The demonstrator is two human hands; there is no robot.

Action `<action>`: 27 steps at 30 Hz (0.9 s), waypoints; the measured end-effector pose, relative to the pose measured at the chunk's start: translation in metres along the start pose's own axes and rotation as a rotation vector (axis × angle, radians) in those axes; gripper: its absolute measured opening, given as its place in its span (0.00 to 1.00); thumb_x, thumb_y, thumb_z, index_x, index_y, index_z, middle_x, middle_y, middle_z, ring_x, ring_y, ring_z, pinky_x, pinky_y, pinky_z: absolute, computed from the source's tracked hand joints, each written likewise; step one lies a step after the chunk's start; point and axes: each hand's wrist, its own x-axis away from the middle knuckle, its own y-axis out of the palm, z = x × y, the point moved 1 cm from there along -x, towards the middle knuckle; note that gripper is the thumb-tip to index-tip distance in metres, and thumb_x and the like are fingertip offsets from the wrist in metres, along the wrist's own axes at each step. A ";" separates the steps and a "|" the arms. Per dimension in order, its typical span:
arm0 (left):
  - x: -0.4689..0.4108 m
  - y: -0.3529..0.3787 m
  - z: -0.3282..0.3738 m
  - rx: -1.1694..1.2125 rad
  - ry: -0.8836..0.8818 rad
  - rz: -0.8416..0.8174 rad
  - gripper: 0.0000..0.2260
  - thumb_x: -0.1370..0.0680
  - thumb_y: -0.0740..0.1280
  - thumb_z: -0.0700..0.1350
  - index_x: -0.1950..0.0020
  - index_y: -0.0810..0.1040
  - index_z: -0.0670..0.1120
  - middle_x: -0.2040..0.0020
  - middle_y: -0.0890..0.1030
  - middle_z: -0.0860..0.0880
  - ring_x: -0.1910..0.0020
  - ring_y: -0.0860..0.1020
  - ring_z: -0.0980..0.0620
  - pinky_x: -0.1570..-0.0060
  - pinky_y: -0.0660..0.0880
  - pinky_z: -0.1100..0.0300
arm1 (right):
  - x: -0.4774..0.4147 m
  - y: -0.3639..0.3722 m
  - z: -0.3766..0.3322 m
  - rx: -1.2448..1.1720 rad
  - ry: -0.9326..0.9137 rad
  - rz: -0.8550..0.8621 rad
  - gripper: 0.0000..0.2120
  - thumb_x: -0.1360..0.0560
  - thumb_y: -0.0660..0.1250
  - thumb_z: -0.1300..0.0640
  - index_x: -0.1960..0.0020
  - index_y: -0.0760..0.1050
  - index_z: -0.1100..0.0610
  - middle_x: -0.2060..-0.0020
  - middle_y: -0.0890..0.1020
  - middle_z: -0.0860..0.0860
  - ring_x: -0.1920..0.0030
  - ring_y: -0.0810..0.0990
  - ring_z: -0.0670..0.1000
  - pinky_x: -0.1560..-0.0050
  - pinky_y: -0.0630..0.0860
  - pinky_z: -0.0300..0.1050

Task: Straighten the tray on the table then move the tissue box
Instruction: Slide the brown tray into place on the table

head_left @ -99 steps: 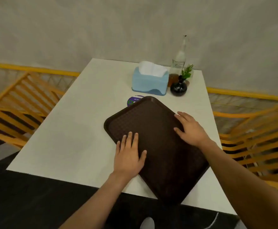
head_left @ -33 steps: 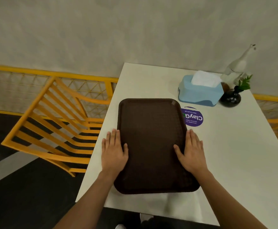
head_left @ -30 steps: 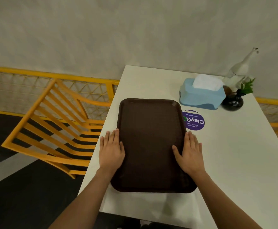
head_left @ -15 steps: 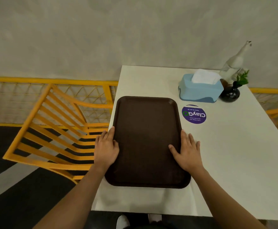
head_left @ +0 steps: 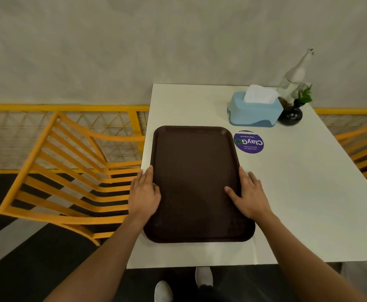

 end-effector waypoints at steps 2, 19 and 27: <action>-0.004 -0.002 0.001 -0.001 -0.002 -0.004 0.26 0.17 0.58 0.45 0.18 0.58 0.45 0.21 0.67 0.44 0.19 0.60 0.45 0.21 0.57 0.45 | -0.004 -0.001 -0.001 -0.008 0.008 -0.003 0.43 0.21 0.54 0.30 0.17 0.45 0.51 0.19 0.60 0.53 0.19 0.52 0.59 0.22 0.54 0.61; -0.005 -0.007 0.008 0.083 -0.064 -0.045 0.27 0.16 0.58 0.45 0.17 0.57 0.47 0.20 0.66 0.46 0.18 0.56 0.46 0.28 0.70 0.44 | -0.009 0.000 -0.001 -0.006 0.023 -0.002 0.42 0.22 0.53 0.29 0.17 0.45 0.50 0.19 0.60 0.53 0.20 0.53 0.59 0.22 0.53 0.61; -0.005 -0.010 0.007 0.169 -0.060 -0.053 0.27 0.16 0.60 0.46 0.18 0.58 0.49 0.20 0.64 0.45 0.18 0.57 0.45 0.28 0.68 0.44 | -0.010 0.001 0.000 -0.040 0.045 -0.009 0.43 0.23 0.54 0.28 0.17 0.45 0.48 0.19 0.60 0.52 0.20 0.54 0.60 0.22 0.54 0.62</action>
